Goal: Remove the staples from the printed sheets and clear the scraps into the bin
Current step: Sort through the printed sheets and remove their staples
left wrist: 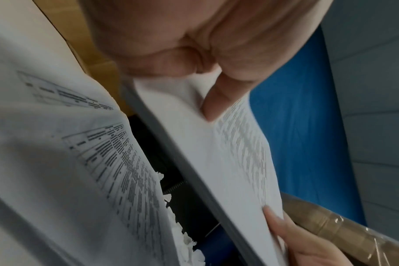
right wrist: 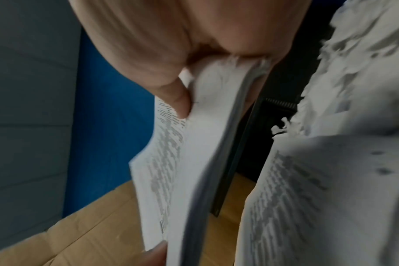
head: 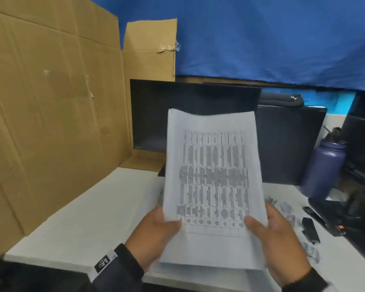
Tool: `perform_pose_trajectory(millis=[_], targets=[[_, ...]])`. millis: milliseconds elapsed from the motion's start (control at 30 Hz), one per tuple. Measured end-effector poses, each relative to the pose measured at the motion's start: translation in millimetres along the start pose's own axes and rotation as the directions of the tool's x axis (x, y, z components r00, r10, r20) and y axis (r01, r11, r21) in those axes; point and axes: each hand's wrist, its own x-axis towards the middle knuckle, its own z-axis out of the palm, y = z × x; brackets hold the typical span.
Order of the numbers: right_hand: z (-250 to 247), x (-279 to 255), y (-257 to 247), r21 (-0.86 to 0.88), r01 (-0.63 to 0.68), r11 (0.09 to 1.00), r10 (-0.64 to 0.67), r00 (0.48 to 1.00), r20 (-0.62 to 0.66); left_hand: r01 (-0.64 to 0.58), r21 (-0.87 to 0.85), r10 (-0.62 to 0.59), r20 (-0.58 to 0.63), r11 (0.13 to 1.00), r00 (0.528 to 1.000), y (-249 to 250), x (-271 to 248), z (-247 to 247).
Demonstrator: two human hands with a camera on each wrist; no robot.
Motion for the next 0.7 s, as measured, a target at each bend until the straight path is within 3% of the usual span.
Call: perform_pose_trajectory(millis=[100, 133, 200, 233, 300, 367, 433, 500, 600, 700], targets=[[-28.0, -14.8, 14.1, 0.017, -0.078, 0.997, 0.080, 0.986, -0.145, 0.007, 0.377, -0.044, 0.091, 0.926, 0.995, -2.3, 8.6, -4.8], [-39.3, -19.0, 21.4, 0.031, -0.104, 0.994, 0.108, 0.976, -0.190, -0.004, 0.550, -0.045, 0.076, 0.835, 0.996, -3.7, 15.7, -9.5], [-60.0, -26.2, 32.4, 0.044, -0.143, 0.989, 0.150, 0.948, -0.281, 0.024, 0.864, -0.049, 0.001, 0.503, 0.999, -6.5, 30.2, -20.7], [-70.5, -27.5, 36.7, 0.039, -0.166, 0.985, 0.170, 0.934, -0.315, 0.097, 0.933, -0.082, -0.072, 0.346, 0.994, -7.2, 36.5, -25.7], [-86.0, -29.2, 41.8, 0.034, -0.199, 0.979, 0.197, 0.910, -0.364, 0.248, 0.953, -0.162, -0.220, 0.174, 0.962, -8.3, 48.1, -33.5], [-92.4, -29.1, 43.7, 0.044, -0.208, 0.977, 0.208, 0.893, -0.400, 0.315, 0.946, -0.252, -0.286, 0.080, 0.924, -8.7, 56.3, -38.2], [-94.7, -26.7, 51.5, 0.084, -0.209, 0.974, 0.224, 0.874, -0.432, 0.324, 0.945, -0.293, -0.295, 0.053, 0.909, -11.4, 63.1, -41.6], [-94.1, -22.9, 62.2, 0.149, -0.213, 0.966, 0.257, 0.865, -0.431, 0.350, 0.931, -0.290, -0.308, 0.104, 0.906, -14.1, 67.6, -43.6], [-92.3, -18.3, 76.8, 0.208, -0.205, 0.956, 0.274, 0.873, -0.403, 0.410, 0.893, -0.238, -0.365, 0.182, 0.900, -15.7, 73.3, -44.7], [-89.6, -17.9, 83.0, 0.267, -0.189, 0.945, 0.281, 0.888, -0.365, 0.417, 0.893, -0.157, -0.394, 0.167, 0.906, -10.3, 75.0, -44.8]])
